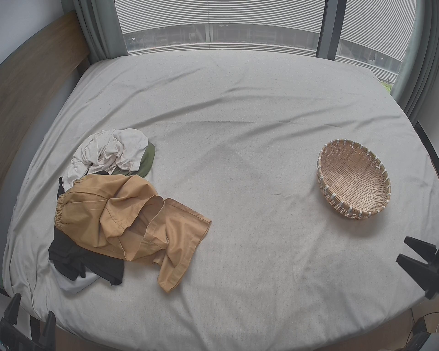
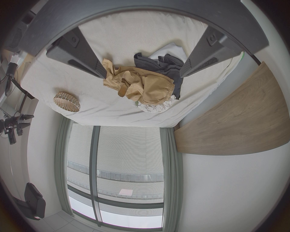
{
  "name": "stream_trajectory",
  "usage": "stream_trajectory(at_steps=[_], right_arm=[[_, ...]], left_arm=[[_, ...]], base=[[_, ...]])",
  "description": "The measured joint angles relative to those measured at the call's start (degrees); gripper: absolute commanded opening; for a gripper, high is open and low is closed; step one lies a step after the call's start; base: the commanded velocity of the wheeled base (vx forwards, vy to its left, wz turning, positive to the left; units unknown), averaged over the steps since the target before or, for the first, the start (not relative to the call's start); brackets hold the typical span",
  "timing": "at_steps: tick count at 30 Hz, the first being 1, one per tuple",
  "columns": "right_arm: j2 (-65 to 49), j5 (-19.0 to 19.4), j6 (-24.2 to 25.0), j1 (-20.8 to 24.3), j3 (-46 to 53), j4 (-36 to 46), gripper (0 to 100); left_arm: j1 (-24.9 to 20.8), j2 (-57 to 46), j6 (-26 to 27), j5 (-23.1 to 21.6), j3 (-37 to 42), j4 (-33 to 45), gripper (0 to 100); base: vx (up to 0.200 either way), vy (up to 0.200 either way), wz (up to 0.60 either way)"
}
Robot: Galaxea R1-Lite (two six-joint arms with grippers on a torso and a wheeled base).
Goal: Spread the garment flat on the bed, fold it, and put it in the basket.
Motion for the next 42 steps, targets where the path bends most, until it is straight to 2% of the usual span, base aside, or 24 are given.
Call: stream_trajectory(at_steps=[10, 22, 34, 42], right_arm=[[19.3, 0.2, 1.5, 6.1, -1.3, -13.2, 100], [41.7, 0.0, 10.7, 16.0, -6.4, -29.0, 100], [63.1, -1.6, 12.3, 20.9, -12.5, -43.5, 100], [75.0, -3.0, 15.8, 23.8, -20.6, -46.7, 100]], left_arm=[[-0.1, 0.0, 0.0, 0.0, 0.0, 0.0, 100], [-0.1, 0.0, 0.1, 0.0, 0.0, 0.0, 100], [-0.1, 0.0, 0.1, 0.0, 0.0, 0.0, 100], [-0.1, 0.0, 0.0, 0.0, 0.0, 0.0, 100]], base=[[0.0, 0.0, 0.0], [0.0, 0.0, 0.0], [0.0, 0.0, 0.0], [0.0, 0.0, 0.0]])
